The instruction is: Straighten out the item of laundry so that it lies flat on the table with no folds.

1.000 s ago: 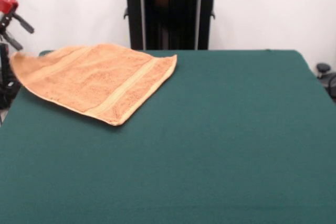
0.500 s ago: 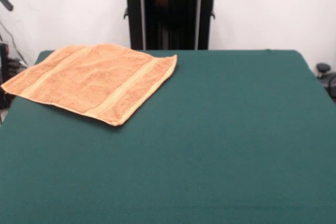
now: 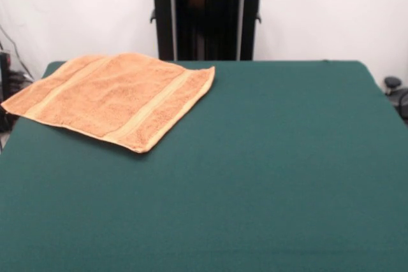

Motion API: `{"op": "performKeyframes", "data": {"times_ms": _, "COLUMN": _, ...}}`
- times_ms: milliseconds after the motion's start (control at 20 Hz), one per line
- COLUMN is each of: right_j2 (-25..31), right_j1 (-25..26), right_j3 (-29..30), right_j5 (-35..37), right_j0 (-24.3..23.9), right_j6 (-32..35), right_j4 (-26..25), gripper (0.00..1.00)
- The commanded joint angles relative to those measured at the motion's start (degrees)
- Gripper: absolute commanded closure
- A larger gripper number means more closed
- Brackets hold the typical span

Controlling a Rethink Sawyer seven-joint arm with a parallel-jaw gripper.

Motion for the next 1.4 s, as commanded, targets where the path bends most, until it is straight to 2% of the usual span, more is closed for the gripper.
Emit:
{"op": "performKeyframes", "data": {"times_ms": 50, "right_j2": 1.49, "right_j1": -0.66, "right_j3": 11.00, "right_j5": -7.46, "right_j0": 4.39, "right_j6": 4.99, "right_j4": 1.94, "gripper": 0.00}}
{"op": "performKeyframes", "data": {"times_ms": 150, "right_j2": 2.71, "right_j1": -2.04, "right_j3": 13.35, "right_j5": -10.86, "right_j0": 4.99, "right_j6": 7.11, "right_j4": 1.52, "gripper": 0.00}}
{"op": "performKeyframes", "data": {"times_ms": 350, "right_j2": 5.50, "right_j1": -8.49, "right_j3": 18.25, "right_j5": -18.71, "right_j0": 7.80, "right_j6": 14.34, "right_j4": -0.20, "gripper": 0.00}}
{"op": "performKeyframes", "data": {"times_ms": 600, "right_j2": 6.01, "right_j1": -16.90, "right_j3": 25.05, "right_j5": -33.54, "right_j0": 12.32, "right_j6": 23.16, "right_j4": -1.96, "gripper": 0.00}}
{"op": "performKeyframes", "data": {"times_ms": 1100, "right_j2": -4.19, "right_j1": -28.54, "right_j3": 32.18, "right_j5": -56.50, "right_j0": 23.37, "right_j6": 26.12, "right_j4": -4.00, "gripper": 0.00}}
{"op": "performKeyframes", "data": {"times_ms": 1250, "right_j2": -7.32, "right_j1": -29.19, "right_j3": 32.96, "right_j5": -60.54, "right_j0": 25.84, "right_j6": 25.50, "right_j4": -4.06, "gripper": 0.00}}
{"op": "performKeyframes", "data": {"times_ms": 1350, "right_j2": -9.88, "right_j1": -31.01, "right_j3": 33.24, "right_j5": -62.96, "right_j0": 28.33, "right_j6": 25.62, "right_j4": -3.81, "gripper": 0.00}}
{"op": "performKeyframes", "data": {"times_ms": 1400, "right_j2": -12.86, "right_j1": -33.06, "right_j3": 32.88, "right_j5": -61.98, "right_j0": 30.60, "right_j6": 25.02, "right_j4": -4.92, "gripper": 0.00}}
